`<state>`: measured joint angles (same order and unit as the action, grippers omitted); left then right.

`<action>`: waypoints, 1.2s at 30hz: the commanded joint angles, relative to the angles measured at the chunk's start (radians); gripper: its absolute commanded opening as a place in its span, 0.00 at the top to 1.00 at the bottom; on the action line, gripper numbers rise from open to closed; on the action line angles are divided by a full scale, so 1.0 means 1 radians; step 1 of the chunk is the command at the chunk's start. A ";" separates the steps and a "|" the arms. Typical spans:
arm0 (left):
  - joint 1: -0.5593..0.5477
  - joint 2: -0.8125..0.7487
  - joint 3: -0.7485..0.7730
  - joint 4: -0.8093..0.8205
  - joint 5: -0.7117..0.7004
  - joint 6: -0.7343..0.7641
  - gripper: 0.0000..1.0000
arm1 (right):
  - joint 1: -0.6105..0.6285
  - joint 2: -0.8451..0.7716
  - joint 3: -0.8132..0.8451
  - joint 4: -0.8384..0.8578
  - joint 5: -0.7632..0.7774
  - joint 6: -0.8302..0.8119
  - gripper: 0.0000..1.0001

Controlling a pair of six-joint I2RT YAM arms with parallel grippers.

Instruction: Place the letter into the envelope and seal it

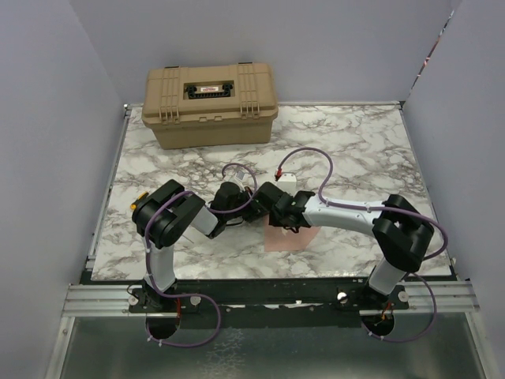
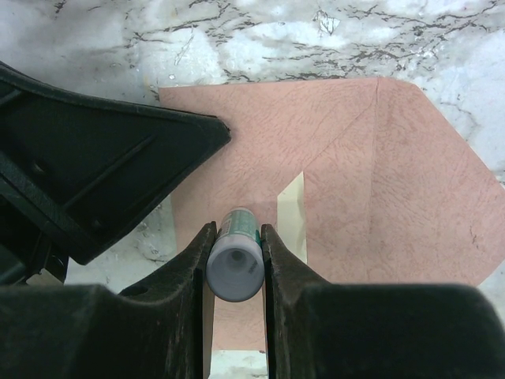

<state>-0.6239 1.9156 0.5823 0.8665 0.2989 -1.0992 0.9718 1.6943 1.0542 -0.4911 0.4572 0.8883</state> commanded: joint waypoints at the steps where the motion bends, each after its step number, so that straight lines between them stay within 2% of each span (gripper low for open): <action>1: 0.016 0.035 -0.048 -0.238 -0.078 0.064 1.00 | -0.005 -0.070 -0.034 0.000 -0.027 -0.002 1.00; 15: 0.018 0.043 -0.042 -0.238 -0.089 0.058 1.00 | 0.035 -0.108 -0.148 -0.016 -0.131 0.020 1.00; 26: 0.018 0.031 -0.045 -0.238 -0.085 0.058 1.00 | 0.020 -0.046 -0.118 -0.020 -0.022 0.006 1.00; 36: 0.018 0.033 -0.039 -0.238 -0.078 0.057 1.00 | -0.046 0.000 -0.047 -0.017 -0.006 -0.034 1.00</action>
<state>-0.6224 1.9076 0.5823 0.8516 0.2977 -1.0996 0.9543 1.6398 0.9867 -0.4656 0.4068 0.8761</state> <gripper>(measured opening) 0.002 0.249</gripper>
